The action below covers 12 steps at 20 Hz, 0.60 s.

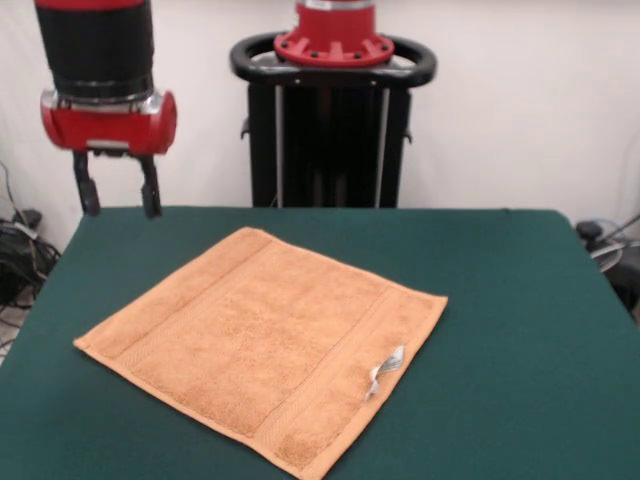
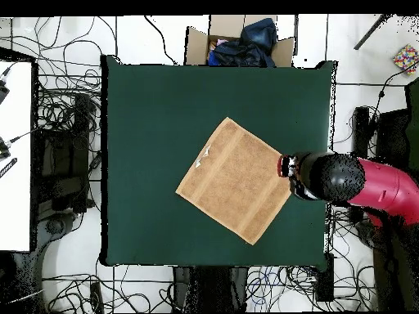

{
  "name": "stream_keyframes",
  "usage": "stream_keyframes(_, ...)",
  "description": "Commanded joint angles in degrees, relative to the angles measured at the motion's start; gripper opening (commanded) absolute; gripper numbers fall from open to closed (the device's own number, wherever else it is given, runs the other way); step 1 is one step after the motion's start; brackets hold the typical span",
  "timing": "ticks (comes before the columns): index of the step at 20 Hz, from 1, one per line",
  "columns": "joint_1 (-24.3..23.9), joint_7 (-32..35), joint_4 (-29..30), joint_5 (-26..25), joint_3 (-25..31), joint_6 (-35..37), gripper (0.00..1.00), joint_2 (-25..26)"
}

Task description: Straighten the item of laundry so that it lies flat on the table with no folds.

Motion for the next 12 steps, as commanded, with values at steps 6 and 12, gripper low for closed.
stream_keyframes(6,5.12,0.73,10.42,0.84,2.40,-1.37,1.00,-4.69)
stream_keyframes(12,6.48,3.45,11.93,-1.92,0.31,-7.46,1.00,-2.25)
